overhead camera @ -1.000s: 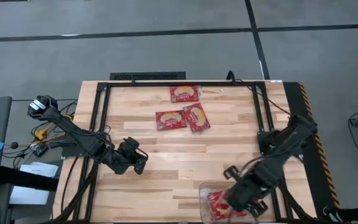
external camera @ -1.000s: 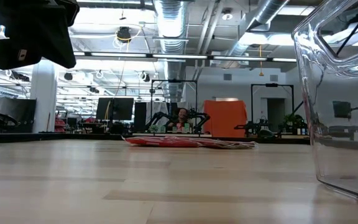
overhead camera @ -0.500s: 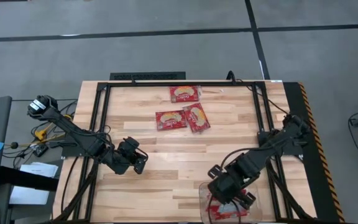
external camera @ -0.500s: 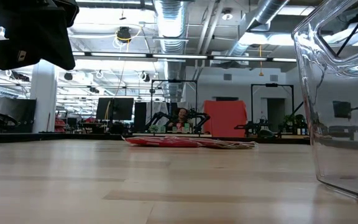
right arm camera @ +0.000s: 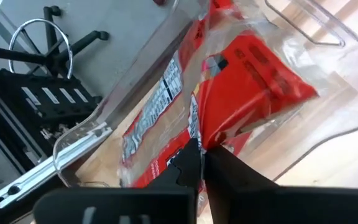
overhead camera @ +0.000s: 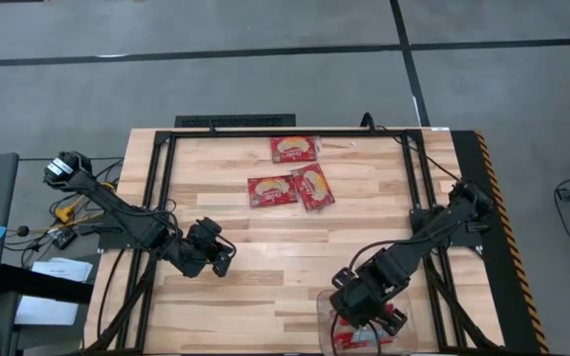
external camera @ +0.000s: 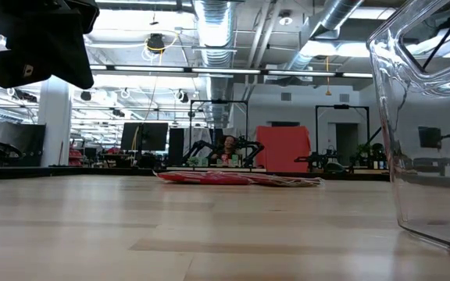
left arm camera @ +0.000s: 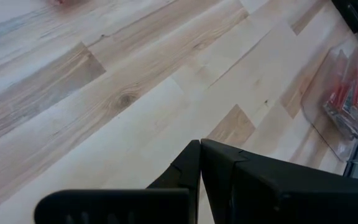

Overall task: Sort popcorn bags into baskets
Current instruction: Put the red popcorn bag into the transparent bin

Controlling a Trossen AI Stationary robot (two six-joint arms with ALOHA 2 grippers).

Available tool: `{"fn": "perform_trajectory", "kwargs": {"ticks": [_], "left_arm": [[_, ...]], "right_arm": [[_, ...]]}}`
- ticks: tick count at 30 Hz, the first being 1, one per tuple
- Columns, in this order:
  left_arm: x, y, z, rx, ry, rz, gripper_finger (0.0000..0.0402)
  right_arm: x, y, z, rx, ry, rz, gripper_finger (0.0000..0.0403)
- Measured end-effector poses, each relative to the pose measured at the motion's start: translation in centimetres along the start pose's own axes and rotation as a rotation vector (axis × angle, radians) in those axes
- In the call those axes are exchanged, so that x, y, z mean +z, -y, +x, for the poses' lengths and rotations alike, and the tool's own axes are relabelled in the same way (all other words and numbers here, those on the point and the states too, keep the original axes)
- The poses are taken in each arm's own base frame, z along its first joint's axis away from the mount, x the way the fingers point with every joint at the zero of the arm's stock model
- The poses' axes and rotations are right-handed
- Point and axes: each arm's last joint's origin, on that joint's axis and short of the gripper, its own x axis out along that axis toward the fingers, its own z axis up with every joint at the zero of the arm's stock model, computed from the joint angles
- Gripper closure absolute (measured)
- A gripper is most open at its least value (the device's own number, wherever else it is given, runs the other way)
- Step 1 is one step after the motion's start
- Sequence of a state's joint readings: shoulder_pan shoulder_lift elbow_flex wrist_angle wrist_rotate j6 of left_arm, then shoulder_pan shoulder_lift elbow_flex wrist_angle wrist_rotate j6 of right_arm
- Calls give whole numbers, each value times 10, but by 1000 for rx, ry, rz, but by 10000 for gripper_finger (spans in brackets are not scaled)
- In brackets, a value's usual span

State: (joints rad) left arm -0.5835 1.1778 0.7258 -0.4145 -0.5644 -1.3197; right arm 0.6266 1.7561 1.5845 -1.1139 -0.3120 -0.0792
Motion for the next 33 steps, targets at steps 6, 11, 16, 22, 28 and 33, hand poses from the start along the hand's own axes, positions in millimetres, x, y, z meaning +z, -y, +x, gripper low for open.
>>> {"fn": "perform_trajectory", "kwargs": {"ticks": [6, 11, 16, 22, 28, 33], "left_arm": [[0, 0, 0, 0, 0, 22, 401], [0, 0, 0, 0, 1, 33, 401], [6, 0, 1, -1, 24, 38, 401], [39, -5, 4, 32, 204, 48, 401], [77, -27, 27, 106, 284, 86, 401], [81, -64, 55, 99, 310, 86, 402]], "right_arm": [[1, 1, 0, -1, 8, -1, 321], [1, 1, 0, -1, 12, 3, 273], [1, 14, -19, -21, 27, 156, 226], [-10, 33, -81, -218, 209, 300, 205], [-28, 62, -138, -538, 462, 437, 213], [-44, 88, -156, -646, 541, 487, 217]]}}
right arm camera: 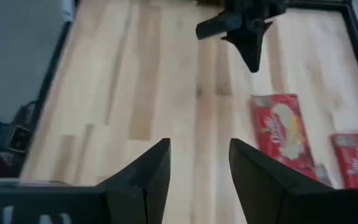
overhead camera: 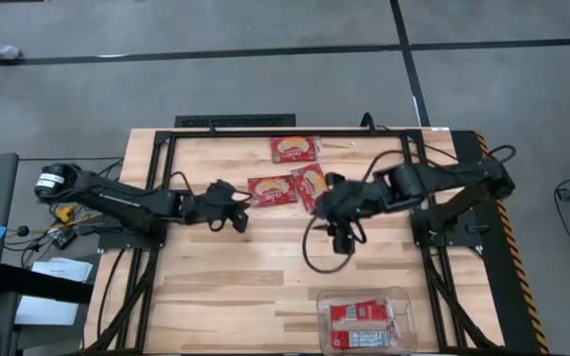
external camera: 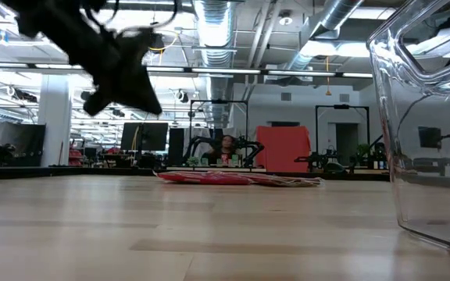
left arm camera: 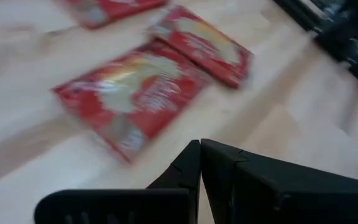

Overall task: Sort popcorn bags into baskets
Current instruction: Put the red popcorn bag into the transparent bin

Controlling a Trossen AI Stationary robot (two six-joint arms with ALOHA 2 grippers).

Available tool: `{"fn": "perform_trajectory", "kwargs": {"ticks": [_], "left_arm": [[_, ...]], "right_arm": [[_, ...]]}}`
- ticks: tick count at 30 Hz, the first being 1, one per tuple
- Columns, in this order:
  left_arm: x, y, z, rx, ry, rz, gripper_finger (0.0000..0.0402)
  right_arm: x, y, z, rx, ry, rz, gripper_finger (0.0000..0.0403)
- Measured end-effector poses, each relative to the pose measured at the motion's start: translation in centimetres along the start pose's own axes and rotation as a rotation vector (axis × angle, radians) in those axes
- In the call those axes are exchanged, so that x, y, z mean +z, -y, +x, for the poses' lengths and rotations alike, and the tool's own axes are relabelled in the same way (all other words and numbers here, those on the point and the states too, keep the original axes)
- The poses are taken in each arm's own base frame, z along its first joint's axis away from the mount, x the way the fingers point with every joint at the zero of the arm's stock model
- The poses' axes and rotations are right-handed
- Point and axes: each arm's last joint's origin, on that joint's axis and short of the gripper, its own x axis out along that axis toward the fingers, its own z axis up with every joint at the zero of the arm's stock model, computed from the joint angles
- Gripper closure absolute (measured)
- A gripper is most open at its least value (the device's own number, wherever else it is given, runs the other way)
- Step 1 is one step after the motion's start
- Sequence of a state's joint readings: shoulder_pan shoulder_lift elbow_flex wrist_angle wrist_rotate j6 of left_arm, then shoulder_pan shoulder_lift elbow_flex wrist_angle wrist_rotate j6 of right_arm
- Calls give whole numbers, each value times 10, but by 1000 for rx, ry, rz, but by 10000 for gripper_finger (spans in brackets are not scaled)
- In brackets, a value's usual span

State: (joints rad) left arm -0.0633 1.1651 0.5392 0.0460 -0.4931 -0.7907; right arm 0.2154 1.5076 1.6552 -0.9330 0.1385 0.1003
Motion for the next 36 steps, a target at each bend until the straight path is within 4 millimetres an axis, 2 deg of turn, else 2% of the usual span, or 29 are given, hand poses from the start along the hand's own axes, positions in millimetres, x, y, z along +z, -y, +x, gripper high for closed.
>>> {"fn": "perform_trajectory", "kwargs": {"ticks": [4, 7, 9, 12, 14, 17, 23, 27, 31, 36], "left_arm": [[-7, -31, 15, 35, 30, -40, 402], [-11, -45, 25, -21, 24, -65, 402], [-13, -52, 32, -14, 0, -66, 402], [-17, -59, 44, 20, -34, -62, 402], [-20, -61, 53, 0, -55, -53, 402], [-22, -62, 67, 9, -82, -47, 402], [-28, -65, 91, 55, -157, -29, 402], [-42, -72, 99, 96, -229, -65, 401], [-51, -73, 102, 101, -269, -72, 401], [-54, -71, 101, 104, -271, -65, 401]], "right_arm": [[-3, 19, 18, -45, -6, -10, 215], [-8, 32, 34, -67, -13, -1, 213], [-7, 42, 46, -82, 26, 22, 211], [-17, 57, 59, -82, -17, 55, 212], [-16, 68, 68, -86, 21, 79, 214], [-27, 81, 78, -101, -18, 109, 218], [-37, 98, 94, -125, -2, 179, 222], [-51, 108, 105, -150, 6, 250, 213], [-62, 120, 119, -176, 34, 284, 186], [-79, 145, 153, -229, -33, 420, 129]]}}
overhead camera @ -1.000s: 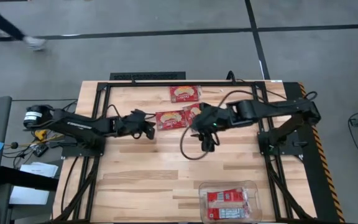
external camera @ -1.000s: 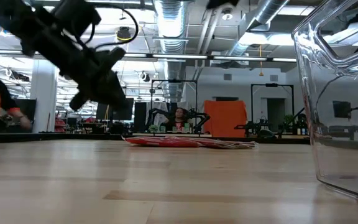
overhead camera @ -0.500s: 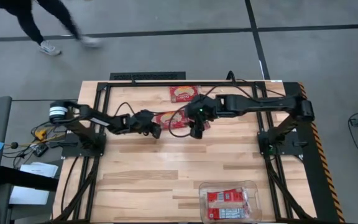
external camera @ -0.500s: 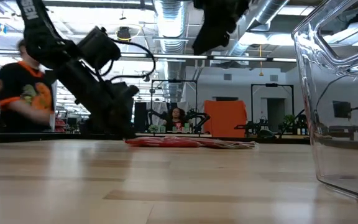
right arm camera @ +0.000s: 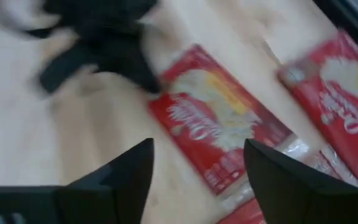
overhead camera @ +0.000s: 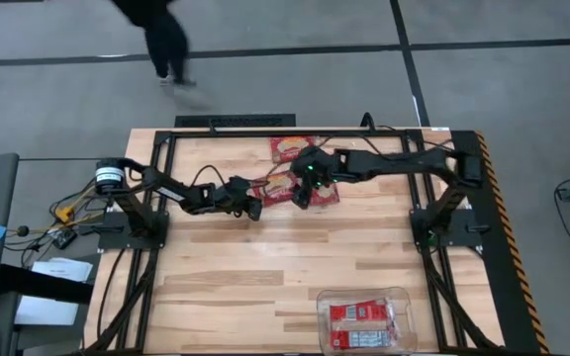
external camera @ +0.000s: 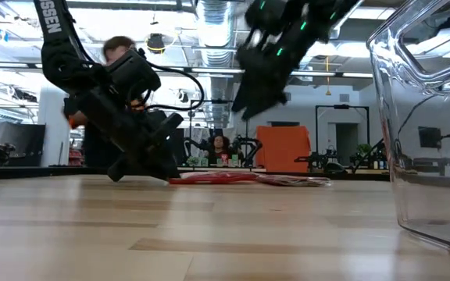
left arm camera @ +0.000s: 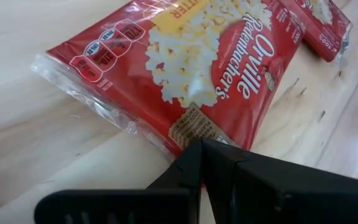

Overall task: Sort popcorn bags into baskets
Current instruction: Put the red popcorn bag into the transparent bin

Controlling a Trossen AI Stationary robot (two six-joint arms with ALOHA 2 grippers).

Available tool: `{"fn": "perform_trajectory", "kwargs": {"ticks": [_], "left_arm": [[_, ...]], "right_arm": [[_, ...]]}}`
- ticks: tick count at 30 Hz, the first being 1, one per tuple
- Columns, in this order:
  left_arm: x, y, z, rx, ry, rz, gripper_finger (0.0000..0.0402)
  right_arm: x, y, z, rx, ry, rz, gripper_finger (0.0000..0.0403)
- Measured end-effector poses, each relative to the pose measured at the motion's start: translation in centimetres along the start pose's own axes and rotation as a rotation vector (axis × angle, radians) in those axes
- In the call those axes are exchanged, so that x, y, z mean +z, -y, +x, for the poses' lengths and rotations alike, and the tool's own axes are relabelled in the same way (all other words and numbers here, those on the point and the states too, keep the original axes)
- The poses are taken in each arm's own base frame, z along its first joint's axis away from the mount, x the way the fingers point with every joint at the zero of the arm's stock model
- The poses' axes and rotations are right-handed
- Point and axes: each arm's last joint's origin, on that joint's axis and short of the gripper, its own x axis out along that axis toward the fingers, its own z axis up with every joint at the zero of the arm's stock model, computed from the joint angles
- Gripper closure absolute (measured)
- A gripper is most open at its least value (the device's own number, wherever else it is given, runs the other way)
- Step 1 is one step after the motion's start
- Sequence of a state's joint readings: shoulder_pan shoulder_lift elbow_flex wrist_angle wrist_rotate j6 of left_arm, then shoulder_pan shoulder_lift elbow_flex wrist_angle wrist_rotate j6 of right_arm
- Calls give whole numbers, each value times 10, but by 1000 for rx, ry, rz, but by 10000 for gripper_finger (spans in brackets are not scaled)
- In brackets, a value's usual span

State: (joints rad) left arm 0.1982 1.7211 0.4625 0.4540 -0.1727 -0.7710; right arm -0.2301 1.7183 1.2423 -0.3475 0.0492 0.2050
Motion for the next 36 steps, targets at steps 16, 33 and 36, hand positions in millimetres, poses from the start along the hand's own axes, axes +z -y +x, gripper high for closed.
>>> {"fn": "perform_trajectory", "kwargs": {"ticks": [16, 33, 36], "left_arm": [[-1, 0, 0, -8, -17, -37, 401], [-1, 0, 0, -7, -16, -36, 401], [-1, 0, 0, -8, -16, -33, 401]], "right_arm": [[-12, 55, 91, -165, -162, 327, 88], [-21, 59, 106, -142, -201, 384, 88], [-26, 55, 116, -96, -228, 418, 88]]}}
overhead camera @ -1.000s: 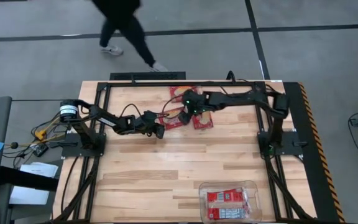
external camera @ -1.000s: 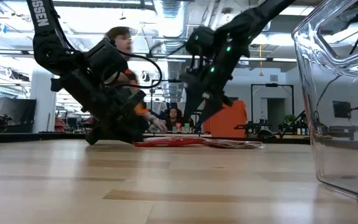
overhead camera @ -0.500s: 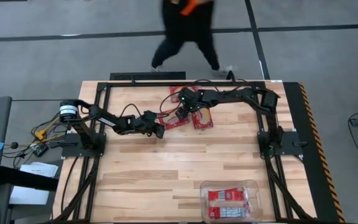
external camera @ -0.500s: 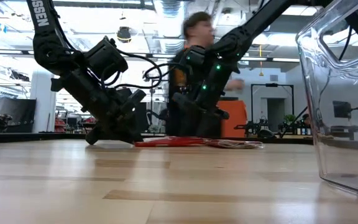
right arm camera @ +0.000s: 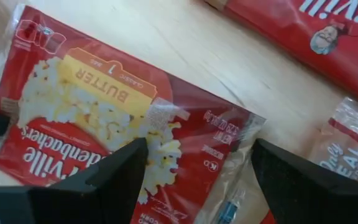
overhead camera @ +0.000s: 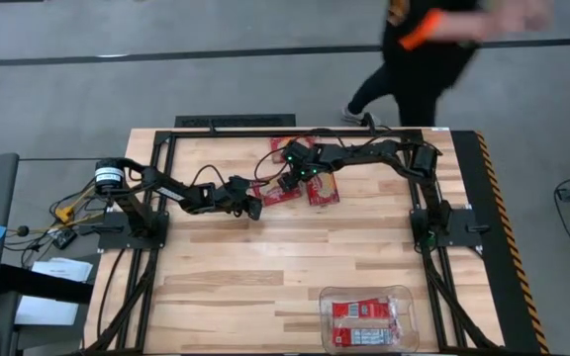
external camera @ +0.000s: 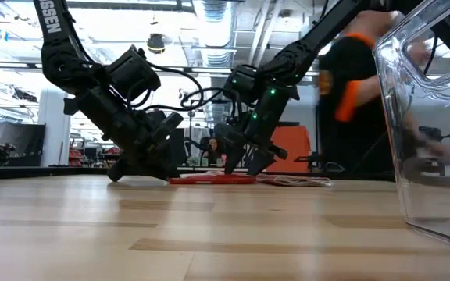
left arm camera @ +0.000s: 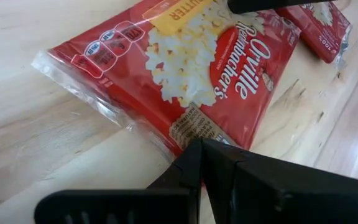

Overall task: Sort popcorn bags into baskets
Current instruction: Put the red popcorn bag into the transparent bin

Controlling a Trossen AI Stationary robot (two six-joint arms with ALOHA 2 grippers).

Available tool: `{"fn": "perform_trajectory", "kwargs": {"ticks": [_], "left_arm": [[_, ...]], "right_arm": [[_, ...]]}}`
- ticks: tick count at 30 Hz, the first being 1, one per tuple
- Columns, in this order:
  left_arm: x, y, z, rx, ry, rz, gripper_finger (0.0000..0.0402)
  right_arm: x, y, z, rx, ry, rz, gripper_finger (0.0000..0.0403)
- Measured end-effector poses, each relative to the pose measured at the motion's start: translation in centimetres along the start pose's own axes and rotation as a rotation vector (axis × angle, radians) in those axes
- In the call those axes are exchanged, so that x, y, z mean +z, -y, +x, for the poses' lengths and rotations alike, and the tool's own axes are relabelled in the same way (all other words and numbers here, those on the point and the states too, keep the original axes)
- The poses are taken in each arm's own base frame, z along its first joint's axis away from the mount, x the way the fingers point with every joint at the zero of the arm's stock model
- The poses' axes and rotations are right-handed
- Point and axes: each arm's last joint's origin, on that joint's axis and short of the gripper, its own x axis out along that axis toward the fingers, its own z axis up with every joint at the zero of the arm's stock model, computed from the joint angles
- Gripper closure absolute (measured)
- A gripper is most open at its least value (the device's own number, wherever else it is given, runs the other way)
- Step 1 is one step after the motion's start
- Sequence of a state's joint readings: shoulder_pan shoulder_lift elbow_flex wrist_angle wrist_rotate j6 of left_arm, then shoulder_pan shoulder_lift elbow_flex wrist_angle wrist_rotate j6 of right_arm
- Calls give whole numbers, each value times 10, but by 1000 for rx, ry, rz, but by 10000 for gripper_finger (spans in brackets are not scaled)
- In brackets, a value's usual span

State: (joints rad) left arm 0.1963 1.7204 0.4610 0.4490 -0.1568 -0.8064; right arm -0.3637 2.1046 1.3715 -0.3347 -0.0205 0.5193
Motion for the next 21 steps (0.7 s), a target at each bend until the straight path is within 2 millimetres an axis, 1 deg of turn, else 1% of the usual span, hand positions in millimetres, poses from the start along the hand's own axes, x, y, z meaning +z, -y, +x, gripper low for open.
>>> {"fn": "perform_trajectory", "kwargs": {"ticks": [3, 5, 11, 15, 21], "left_arm": [[0, 0, 0, -1, 1, 3, 401], [0, 0, 0, -1, 3, 5, 401], [0, 0, 0, 0, 7, 12, 401], [0, 0, 0, 2, 9, 15, 401], [0, 0, -1, -4, 19, 22, 401]], "right_arm": [[-4, -6, 4, 14, -3, -16, 90], [-3, -10, 0, 31, 15, -35, 97], [1, -17, -4, 71, -5, -57, 141], [0, -18, -4, 70, -13, -60, 193], [-3, -17, -5, 49, -39, -56, 308]]}}
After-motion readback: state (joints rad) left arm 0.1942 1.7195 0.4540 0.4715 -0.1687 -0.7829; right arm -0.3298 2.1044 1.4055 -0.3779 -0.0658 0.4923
